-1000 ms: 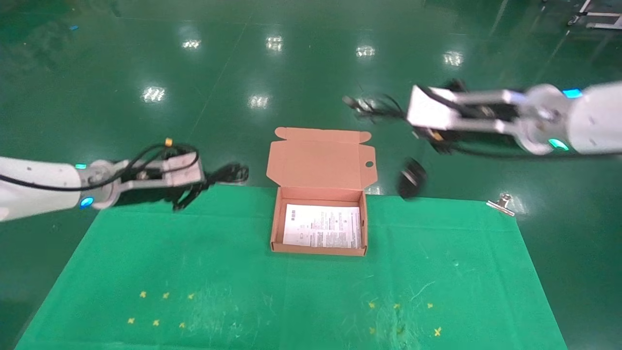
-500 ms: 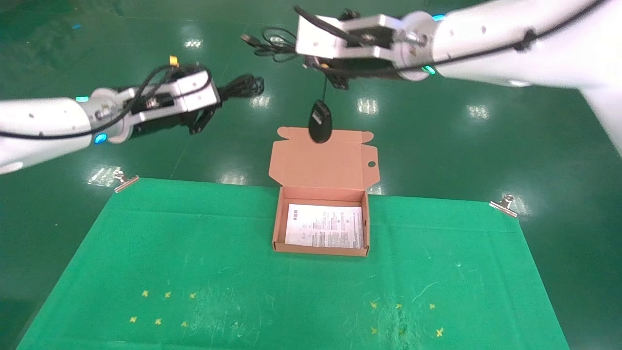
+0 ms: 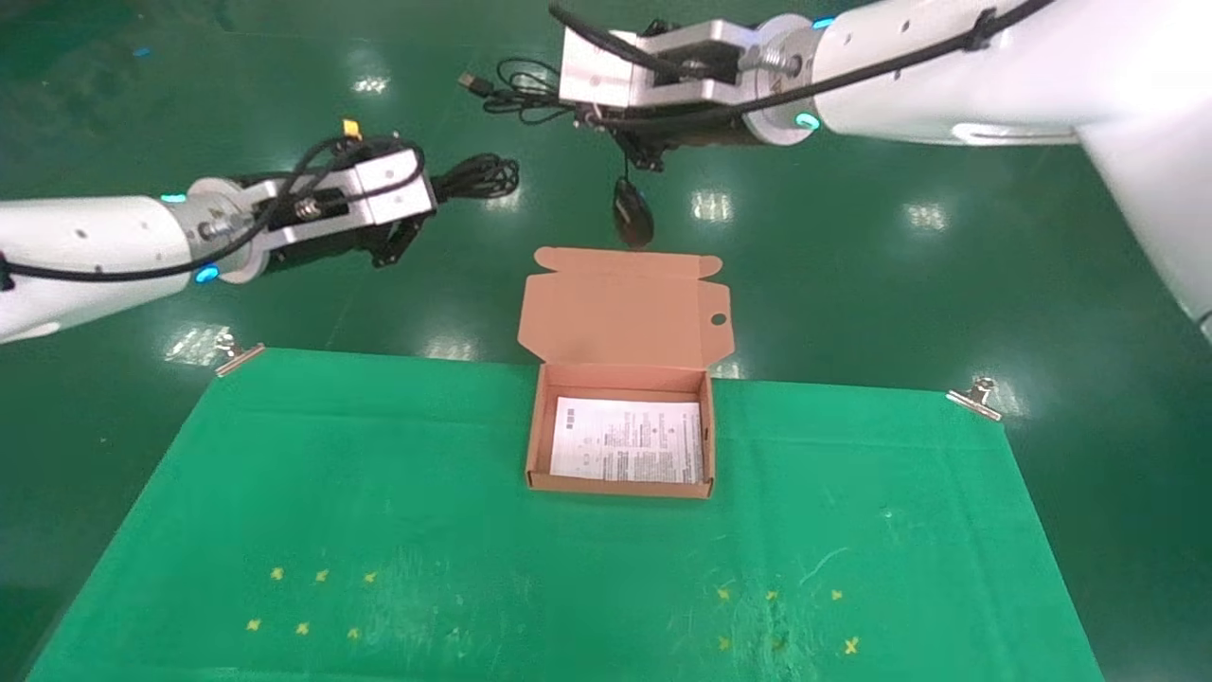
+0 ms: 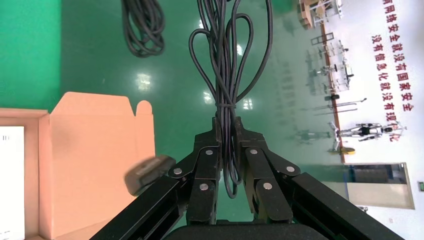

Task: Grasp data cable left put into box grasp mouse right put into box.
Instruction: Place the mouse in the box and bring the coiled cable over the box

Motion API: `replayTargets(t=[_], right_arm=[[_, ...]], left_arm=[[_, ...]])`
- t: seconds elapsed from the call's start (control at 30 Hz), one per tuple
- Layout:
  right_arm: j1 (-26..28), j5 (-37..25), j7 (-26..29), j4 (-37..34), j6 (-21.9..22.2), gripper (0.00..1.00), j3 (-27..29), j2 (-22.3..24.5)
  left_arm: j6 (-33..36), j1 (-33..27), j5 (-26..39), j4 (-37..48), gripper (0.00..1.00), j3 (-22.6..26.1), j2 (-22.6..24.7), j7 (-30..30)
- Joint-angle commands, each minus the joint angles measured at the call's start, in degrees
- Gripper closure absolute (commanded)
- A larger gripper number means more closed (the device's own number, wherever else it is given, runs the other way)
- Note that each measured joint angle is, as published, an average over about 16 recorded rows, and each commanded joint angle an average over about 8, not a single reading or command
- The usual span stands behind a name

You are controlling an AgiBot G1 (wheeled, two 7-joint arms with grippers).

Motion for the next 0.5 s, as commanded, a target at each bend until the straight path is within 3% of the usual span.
replayTargets(t=[0.03,0.5], right_arm=[[-0.34,0.26,-0.47,-0.22,0.33,1.00,0.00,-0.09],[-5.18,6.90,-3.67,-3.88,0.82,1.00,-3.24,-1.79]], left_arm=[[0.09,0.38,0.33,0.36,1.00,0.24,-0.10,0.05],[-1.75,0.32,7.63,6.98,1.00,1.69,-0.87,-4.68]])
